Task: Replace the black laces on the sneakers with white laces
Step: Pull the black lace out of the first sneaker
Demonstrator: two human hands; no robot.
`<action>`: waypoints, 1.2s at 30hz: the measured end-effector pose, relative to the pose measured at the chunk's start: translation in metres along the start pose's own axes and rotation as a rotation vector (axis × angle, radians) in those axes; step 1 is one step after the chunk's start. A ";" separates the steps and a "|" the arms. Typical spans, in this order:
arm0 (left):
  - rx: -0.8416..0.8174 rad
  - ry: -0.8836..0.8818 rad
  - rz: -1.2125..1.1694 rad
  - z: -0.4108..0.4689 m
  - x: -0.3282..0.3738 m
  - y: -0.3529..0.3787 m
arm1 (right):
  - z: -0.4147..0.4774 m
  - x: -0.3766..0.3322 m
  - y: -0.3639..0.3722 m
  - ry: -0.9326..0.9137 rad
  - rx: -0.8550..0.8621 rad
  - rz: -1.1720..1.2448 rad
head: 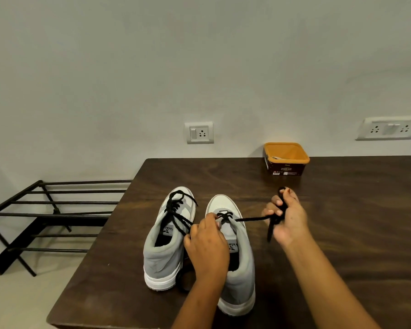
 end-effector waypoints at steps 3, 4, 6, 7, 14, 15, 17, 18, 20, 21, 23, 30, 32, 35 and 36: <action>-0.011 0.006 0.021 0.002 0.000 -0.002 | 0.008 0.000 -0.003 -0.102 0.076 -0.337; -0.019 0.024 0.035 0.002 0.001 -0.002 | 0.009 0.001 -0.003 -0.135 0.099 -0.460; -0.030 0.098 0.060 0.003 0.000 0.000 | 0.010 0.002 0.000 -0.198 0.136 -0.754; -0.045 0.152 0.070 0.004 0.000 0.001 | 0.011 0.003 0.001 -0.211 0.133 -0.880; -0.226 0.248 0.140 0.011 0.002 0.004 | 0.008 0.041 0.003 -0.260 0.122 -1.491; -0.273 0.251 0.156 0.012 0.004 0.003 | 0.003 0.049 0.003 -0.267 0.167 -1.549; -0.289 0.278 0.210 0.015 0.003 0.004 | -0.009 0.064 0.003 -0.289 0.241 -1.634; -0.305 0.288 0.216 0.016 0.004 0.003 | -0.014 0.069 0.003 -0.308 0.266 -1.664; -0.324 0.336 0.210 0.023 0.005 0.002 | -0.017 0.074 0.003 -0.382 0.307 -1.682; -0.318 0.362 0.230 0.025 0.005 0.003 | -0.016 0.074 0.001 -0.422 0.312 -1.683; -0.342 0.351 0.271 0.027 0.005 0.004 | -0.013 0.072 -0.004 -0.462 0.234 -1.695; -0.355 0.338 0.276 0.028 0.007 0.003 | -0.010 0.073 -0.006 -0.407 0.114 -1.534; -0.393 0.309 0.235 0.031 0.006 0.002 | -0.010 0.074 -0.005 -0.407 0.130 -1.536; -0.425 0.300 0.210 0.035 0.003 0.004 | -0.011 0.074 -0.006 -0.392 0.147 -1.548; -0.434 0.296 0.205 0.035 0.002 0.005 | -0.010 0.074 -0.006 -0.390 0.155 -1.553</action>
Point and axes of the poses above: each hand's wrist, its own z-axis towards the middle knuckle, its own y-axis out of the palm, x = y × z, the point moved 1 cm from there along z, towards the middle knuckle, and after that the axes turned 9 degrees about y, right-handed, at the moved point
